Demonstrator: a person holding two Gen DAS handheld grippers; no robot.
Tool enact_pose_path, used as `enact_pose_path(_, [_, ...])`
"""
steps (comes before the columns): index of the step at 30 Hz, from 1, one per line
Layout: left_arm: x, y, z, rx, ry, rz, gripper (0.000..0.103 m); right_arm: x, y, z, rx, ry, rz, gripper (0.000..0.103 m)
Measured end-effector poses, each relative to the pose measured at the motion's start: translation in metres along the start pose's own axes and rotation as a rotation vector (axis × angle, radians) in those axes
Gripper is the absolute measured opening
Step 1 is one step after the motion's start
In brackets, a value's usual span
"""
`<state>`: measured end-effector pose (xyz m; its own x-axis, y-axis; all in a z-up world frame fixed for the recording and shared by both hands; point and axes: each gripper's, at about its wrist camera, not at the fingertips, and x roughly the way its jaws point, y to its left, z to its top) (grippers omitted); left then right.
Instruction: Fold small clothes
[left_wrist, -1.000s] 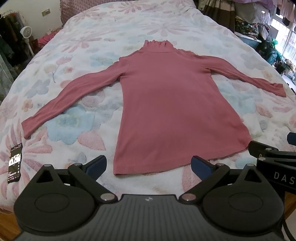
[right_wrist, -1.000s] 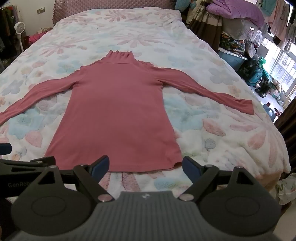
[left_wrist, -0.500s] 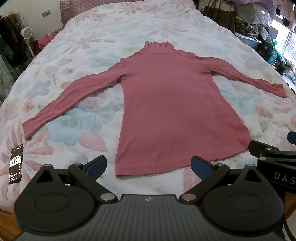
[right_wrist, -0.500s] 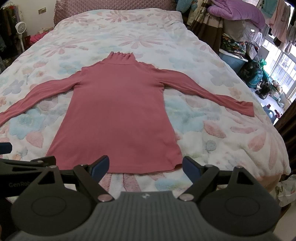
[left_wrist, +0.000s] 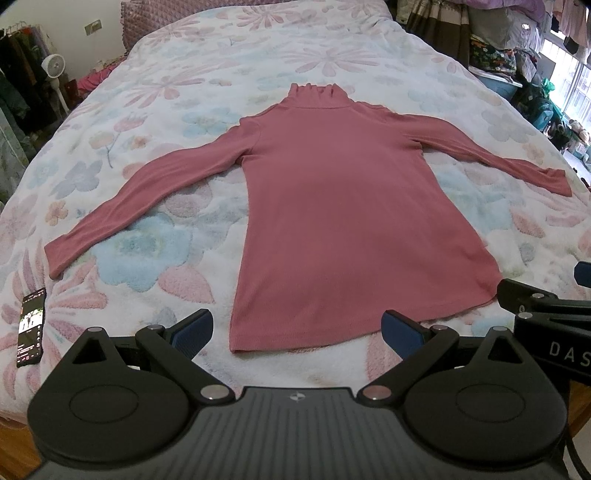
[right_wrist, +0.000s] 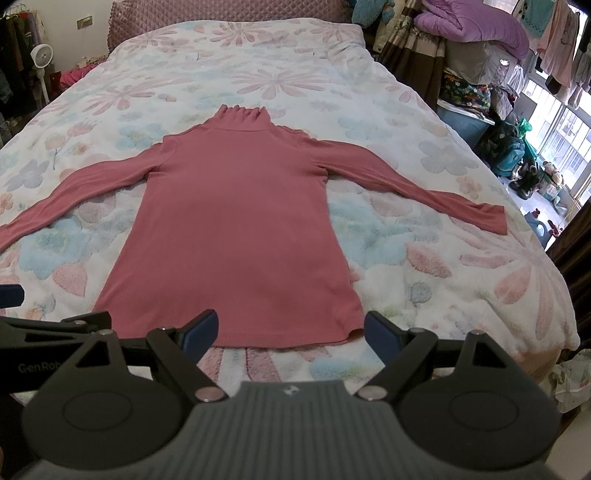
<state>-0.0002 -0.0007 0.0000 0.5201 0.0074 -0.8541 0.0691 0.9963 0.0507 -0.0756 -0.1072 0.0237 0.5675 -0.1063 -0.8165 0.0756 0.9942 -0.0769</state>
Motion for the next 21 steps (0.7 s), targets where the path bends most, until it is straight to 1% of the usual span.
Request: enact_pose_path(21, [-0.0003, 0.0004, -0.0005, -0.002, -0.003, -0.002, 0.103, 0.0008, 0.0004, -0.0020, 0.000, -0.003, -0.001, 0.082])
